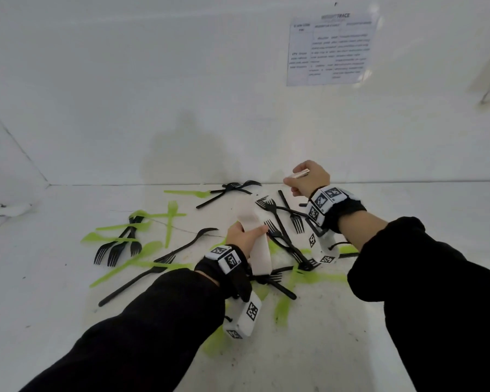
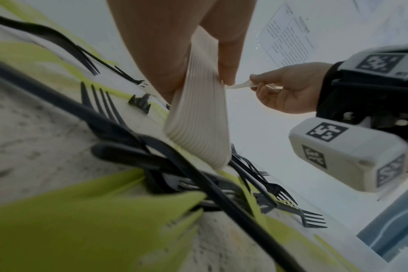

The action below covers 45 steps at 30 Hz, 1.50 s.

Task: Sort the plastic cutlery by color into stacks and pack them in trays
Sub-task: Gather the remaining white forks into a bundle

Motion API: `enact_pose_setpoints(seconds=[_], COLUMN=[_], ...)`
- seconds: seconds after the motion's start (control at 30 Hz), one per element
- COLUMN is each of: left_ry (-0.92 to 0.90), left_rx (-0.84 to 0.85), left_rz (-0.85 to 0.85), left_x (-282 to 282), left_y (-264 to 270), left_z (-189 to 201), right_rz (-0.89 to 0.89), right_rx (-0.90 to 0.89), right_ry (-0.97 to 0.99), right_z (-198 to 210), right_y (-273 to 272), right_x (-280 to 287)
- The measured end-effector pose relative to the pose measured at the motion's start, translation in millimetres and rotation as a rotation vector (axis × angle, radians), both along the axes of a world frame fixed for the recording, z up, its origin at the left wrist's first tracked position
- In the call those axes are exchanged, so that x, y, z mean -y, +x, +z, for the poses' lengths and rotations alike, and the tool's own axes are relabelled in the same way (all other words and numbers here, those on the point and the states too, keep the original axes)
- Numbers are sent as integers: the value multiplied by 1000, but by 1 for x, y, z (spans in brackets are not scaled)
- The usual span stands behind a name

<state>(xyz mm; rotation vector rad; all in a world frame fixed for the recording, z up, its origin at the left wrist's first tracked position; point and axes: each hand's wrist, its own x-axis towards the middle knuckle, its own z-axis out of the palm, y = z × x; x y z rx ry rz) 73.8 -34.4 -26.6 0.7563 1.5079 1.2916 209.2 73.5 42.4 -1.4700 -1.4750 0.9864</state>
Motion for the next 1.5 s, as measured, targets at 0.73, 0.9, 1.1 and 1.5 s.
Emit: enact_pose_setpoints(seconds=[0.73, 0.9, 1.1, 1.5], left_ry=[120, 102, 99, 142], left_rx=[120, 132, 85, 176], left_rz=[-165, -201, -242, -283], left_x=[67, 79, 93, 102], left_y=[15, 13, 30, 128], left_z=[10, 6, 7, 23], right_rz=[186, 322, 118, 21], right_rx=[-110, -278, 51, -137], right_ry=[-341, -310, -25, -14], right_z=[13, -3, -17, -12], right_y=[-10, 0, 13, 102], right_x=[118, 141, 157, 186])
